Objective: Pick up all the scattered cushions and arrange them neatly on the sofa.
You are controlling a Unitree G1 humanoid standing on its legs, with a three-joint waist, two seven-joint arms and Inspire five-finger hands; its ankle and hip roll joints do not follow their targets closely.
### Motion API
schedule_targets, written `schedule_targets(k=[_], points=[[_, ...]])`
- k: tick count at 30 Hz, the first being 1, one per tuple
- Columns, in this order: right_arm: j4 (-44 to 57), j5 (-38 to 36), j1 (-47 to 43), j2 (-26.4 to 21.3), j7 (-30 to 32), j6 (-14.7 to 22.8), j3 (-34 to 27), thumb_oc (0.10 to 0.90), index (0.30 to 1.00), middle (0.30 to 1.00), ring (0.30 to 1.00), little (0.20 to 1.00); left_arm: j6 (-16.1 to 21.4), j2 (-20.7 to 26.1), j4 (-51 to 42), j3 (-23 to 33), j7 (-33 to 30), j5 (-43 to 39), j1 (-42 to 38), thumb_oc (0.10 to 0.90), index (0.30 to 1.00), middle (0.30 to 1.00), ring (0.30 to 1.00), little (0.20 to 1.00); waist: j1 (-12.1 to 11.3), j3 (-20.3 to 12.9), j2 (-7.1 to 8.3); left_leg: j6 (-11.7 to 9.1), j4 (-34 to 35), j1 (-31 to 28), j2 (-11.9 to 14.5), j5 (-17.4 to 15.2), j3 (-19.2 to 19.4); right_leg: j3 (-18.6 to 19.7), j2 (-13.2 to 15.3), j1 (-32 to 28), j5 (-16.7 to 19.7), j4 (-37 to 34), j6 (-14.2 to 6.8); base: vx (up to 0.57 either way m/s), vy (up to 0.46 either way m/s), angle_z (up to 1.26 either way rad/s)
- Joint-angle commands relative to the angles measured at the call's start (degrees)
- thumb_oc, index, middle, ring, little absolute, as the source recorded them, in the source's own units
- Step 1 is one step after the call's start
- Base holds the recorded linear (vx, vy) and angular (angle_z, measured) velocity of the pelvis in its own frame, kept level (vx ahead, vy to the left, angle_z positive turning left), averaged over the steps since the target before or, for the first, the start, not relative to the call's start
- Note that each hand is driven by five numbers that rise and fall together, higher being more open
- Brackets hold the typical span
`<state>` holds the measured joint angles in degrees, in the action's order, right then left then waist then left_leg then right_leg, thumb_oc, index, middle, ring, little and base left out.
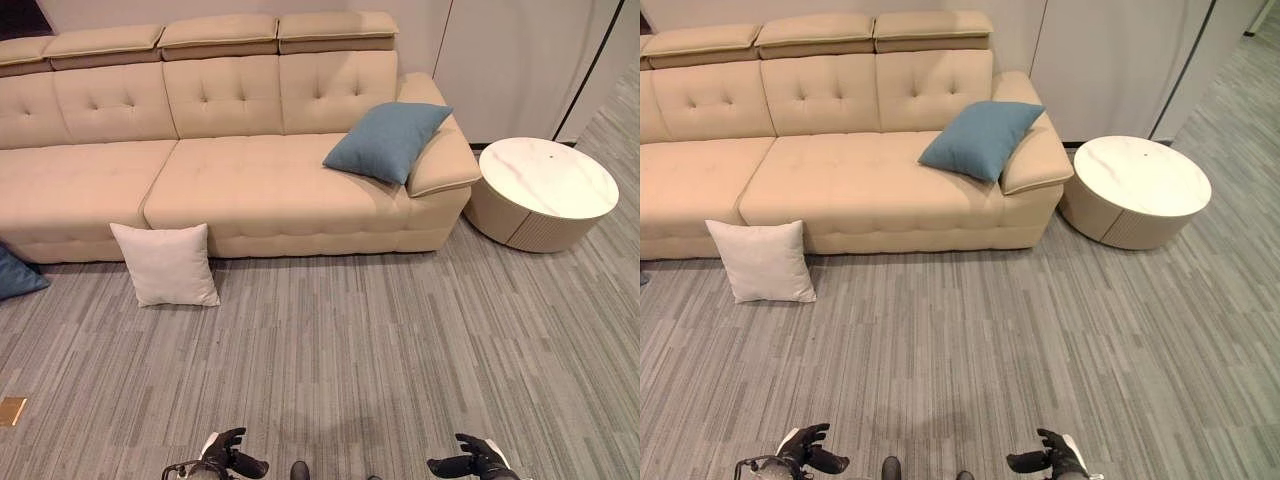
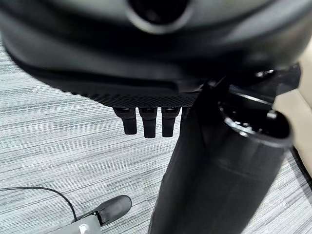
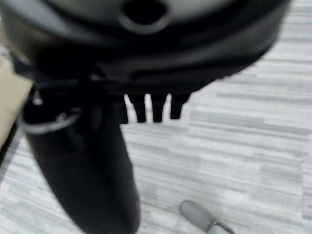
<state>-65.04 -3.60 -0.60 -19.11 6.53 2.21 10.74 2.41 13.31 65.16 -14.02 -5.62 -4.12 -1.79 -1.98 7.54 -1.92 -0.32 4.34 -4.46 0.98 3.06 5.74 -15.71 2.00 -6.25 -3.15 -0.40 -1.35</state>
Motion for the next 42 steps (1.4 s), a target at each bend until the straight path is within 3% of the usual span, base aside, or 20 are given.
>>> schedule_targets(k=[1,17,23,25,27,29,35,36,42], points=[[-2.49,-1.52,-1.82,-0.32,1.11,2.01,1.33,0.8,0.9,0.9,0.9,0.9,1.97,-0.36,2.29,-0.69,-1.24,2.32,-3.24,0.8,0.9,0.9,0.9,0.9,0.16,-2.02,2.04,-1.58,-0.24,0.14,-0.68,-2.27,0.34,3.06,1.94,0.7,2.62,-3.28,-5.47,0.0,0.0,0.0],[-3.19,-0.48,-2.01,0.78,1.33,1.45,1.71,0.8,0.9,0.9,0.9,0.9,1.33,-0.22,4.45,-0.51,-1.33,3.83,-2.74,0.8,0.9,0.9,0.9,0.9,-0.26,-1.74,3.27,-0.74,-2.62,0.94,-1.21,-4.47,1.07,3.22,2.82,1.12,2.37,-1.61,-6.04,0.02,0.035,-0.01],[-2.83,0.29,-2.9,1.35,1.18,0.9,2.12,0.8,0.9,0.9,0.9,0.9,1.34,1.11,3.79,0.2,-1.72,3.48,-3.26,0.8,0.9,0.9,0.9,0.9,-0.97,-0.19,3.85,1.24,-4.93,2.41,-2.18,-6.36,0.45,3.84,4.31,6.18,1.54,8.42,-7.22,0.02,0.095,-0.03],[-3.1,0.52,-3.26,1.42,1.19,0.77,2.22,0.8,0.9,0.9,0.9,0.9,1.29,1.44,3.58,0.5,-1.87,3.22,-3.32,0.8,0.9,0.9,0.9,0.9,-1.0,0.65,3.84,2.05,-5.2,2.0,-2.46,-6.81,0.23,3.92,5.21,8.76,3.48,13.45,-8.27,0.04,0.096,-0.11],[-3.23,0.44,-3.8,1.35,1.18,0.57,2.35,0.8,0.9,0.9,0.9,0.9,1.26,1.57,3.22,0.54,-1.81,2.69,-3.54,0.8,0.9,0.9,0.9,0.9,-0.78,1.79,3.4,2.99,-5.56,1.79,-2.54,-7.02,-0.21,4.69,5.53,11.5,5.47,18.79,-8.99,0.04,0.085,-0.09],[-2.82,-0.04,-3.69,1.26,1.0,0.66,2.02,0.8,0.9,0.9,0.9,0.9,1.38,1.56,3.19,0.44,-1.46,2.53,-3.44,0.8,0.9,0.9,0.9,0.9,-0.4,2.14,2.69,3.48,-5.47,0.65,-2.89,-7.96,-1.1,5.8,4.98,13.68,4.5,22.05,-8.45,0.14,0.082,0.05],[-2.91,0.03,-3.51,0.89,1.33,0.59,2.04,0.8,0.9,0.9,0.9,0.9,1.36,1.04,2.79,0.03,-1.34,2.31,-3.46,0.8,0.9,0.9,0.9,0.9,0.04,2.06,2.3,3.3,-4.49,-1.69,-3.22,-9.37,-2.27,4.15,5.35,15.2,3.83,16.82,-6.98,0.2,-0.031,0.12],[-2.14,0.26,-3.46,0.78,1.44,0.58,2.39,0.8,0.9,0.9,0.9,0.9,1.49,0.96,2.52,-0.42,-1.44,2.27,-3.66,0.8,0.9,0.9,0.9,0.9,0.98,2.42,2.64,2.92,-4.02,-3.74,-3.83,-10.43,-3.34,2.85,5.37,18.29,6.26,11.49,-7.09,0.23,-0.09,0.02],[-1.99,-0.32,-2.11,0.71,1.17,0.83,1.87,0.8,0.9,0.9,0.9,0.9,1.84,0.24,2.68,-1.11,-1.31,2.5,-3.66,0.8,0.9,0.9,0.9,0.9,1.96,1.57,3.01,1.54,-5.8,-5.55,-3.65,-11.86,-5.19,3.24,3.62,16.13,5.61,8.78,-6.18,0.23,-0.119,0.31]])
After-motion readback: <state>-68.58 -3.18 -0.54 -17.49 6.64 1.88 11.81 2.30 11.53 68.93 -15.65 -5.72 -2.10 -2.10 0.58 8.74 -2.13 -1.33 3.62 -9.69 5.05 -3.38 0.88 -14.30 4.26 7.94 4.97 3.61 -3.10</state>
